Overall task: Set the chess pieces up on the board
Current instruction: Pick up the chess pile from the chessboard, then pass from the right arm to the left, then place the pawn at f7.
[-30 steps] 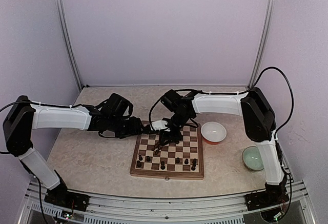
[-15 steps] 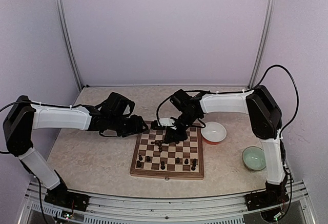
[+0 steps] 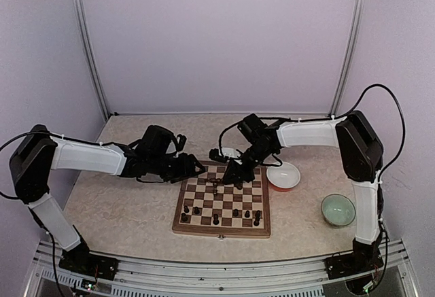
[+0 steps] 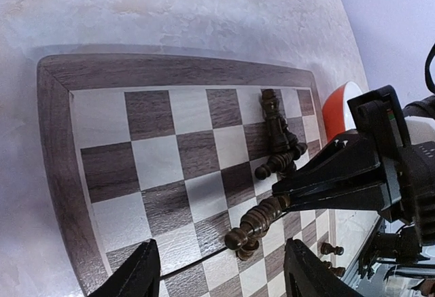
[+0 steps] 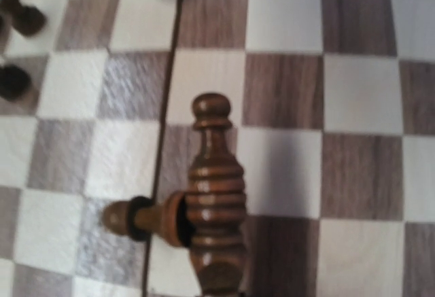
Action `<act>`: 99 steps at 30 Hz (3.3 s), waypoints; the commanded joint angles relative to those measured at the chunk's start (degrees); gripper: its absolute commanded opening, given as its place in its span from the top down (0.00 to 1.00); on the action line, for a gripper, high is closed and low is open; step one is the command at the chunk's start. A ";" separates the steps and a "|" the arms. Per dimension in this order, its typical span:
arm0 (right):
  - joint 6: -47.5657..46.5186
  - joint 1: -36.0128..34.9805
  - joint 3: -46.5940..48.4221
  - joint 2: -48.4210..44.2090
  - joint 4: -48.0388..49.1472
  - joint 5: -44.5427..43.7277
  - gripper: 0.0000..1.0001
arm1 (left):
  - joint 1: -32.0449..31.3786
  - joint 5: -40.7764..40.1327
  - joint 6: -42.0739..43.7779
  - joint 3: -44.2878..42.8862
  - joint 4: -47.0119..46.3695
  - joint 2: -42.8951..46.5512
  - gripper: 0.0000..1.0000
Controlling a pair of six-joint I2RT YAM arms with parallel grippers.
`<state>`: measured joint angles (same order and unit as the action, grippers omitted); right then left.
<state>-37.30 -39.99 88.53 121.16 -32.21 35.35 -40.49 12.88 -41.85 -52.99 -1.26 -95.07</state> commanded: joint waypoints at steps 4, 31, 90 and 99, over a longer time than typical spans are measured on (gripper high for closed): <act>2.13 0.79 -1.25 -3.56 2.49 4.28 1.00 | 0.85 6.27 -2.79 1.39 -9.30 -2.57 0.39; 4.17 2.19 -0.94 -2.53 2.60 6.88 1.00 | 1.03 16.44 -7.27 0.41 -17.20 -8.03 0.86; 3.20 8.00 -4.04 -9.82 -0.36 8.53 0.97 | -18.81 -12.71 31.95 -26.02 44.25 -10.78 1.00; 3.00 8.00 -4.09 -9.42 -0.45 8.24 0.97 | -19.13 -14.37 32.52 -26.86 44.92 -12.87 1.00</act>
<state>-34.39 -32.12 84.47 112.12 -31.83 42.85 -59.24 0.21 -10.22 -77.67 42.94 -106.61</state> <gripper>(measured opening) 0.052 0.103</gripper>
